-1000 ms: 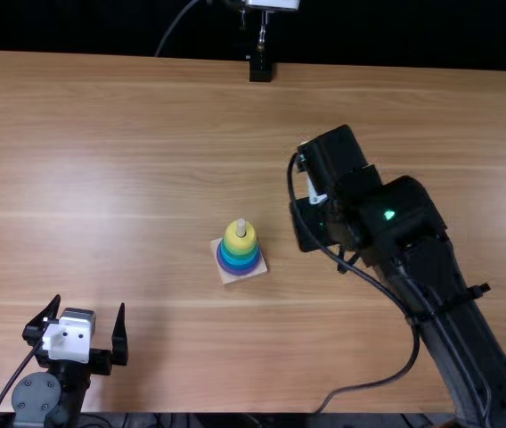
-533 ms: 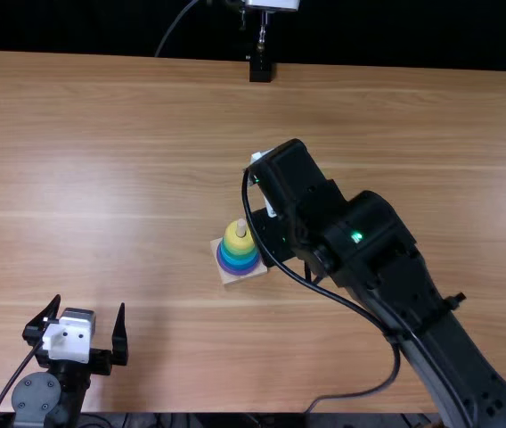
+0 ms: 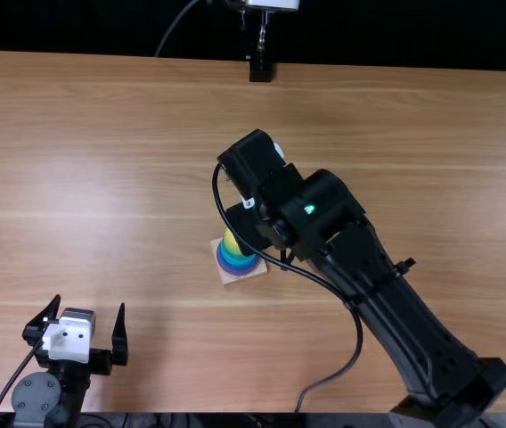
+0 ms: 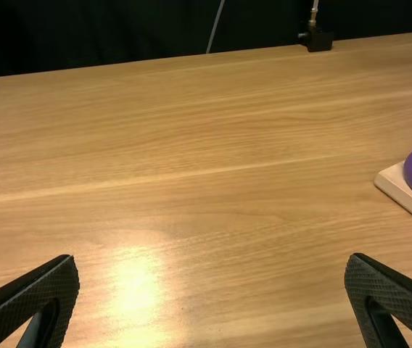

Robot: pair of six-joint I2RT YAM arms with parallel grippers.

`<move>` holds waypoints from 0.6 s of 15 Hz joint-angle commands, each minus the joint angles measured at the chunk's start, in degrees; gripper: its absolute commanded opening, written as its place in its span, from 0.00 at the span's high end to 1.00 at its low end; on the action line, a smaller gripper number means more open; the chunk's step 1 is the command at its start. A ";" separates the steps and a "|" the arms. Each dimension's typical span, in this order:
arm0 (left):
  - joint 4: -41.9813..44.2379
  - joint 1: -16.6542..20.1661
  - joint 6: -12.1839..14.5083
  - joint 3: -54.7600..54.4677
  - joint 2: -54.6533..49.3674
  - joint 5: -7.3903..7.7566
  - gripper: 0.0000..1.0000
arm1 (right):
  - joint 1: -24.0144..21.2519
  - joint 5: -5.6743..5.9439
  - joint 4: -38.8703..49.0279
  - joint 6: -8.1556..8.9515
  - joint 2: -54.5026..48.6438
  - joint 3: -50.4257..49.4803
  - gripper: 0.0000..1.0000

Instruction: Build the Hanoi tower: stack the rings onto the peg from bottom to top in this color order: purple, dark blue, light blue, dark green, light green, yellow, orange.

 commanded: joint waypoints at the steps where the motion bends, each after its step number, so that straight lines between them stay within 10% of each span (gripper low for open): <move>1: -4.40 0.72 0.98 -6.07 -0.69 0.51 0.00 | 1.49 -0.02 0.11 0.38 1.81 2.27 1.00; 9: -4.40 0.72 0.98 -6.07 -0.69 0.51 0.00 | 1.49 0.08 0.42 0.38 4.71 3.15 1.00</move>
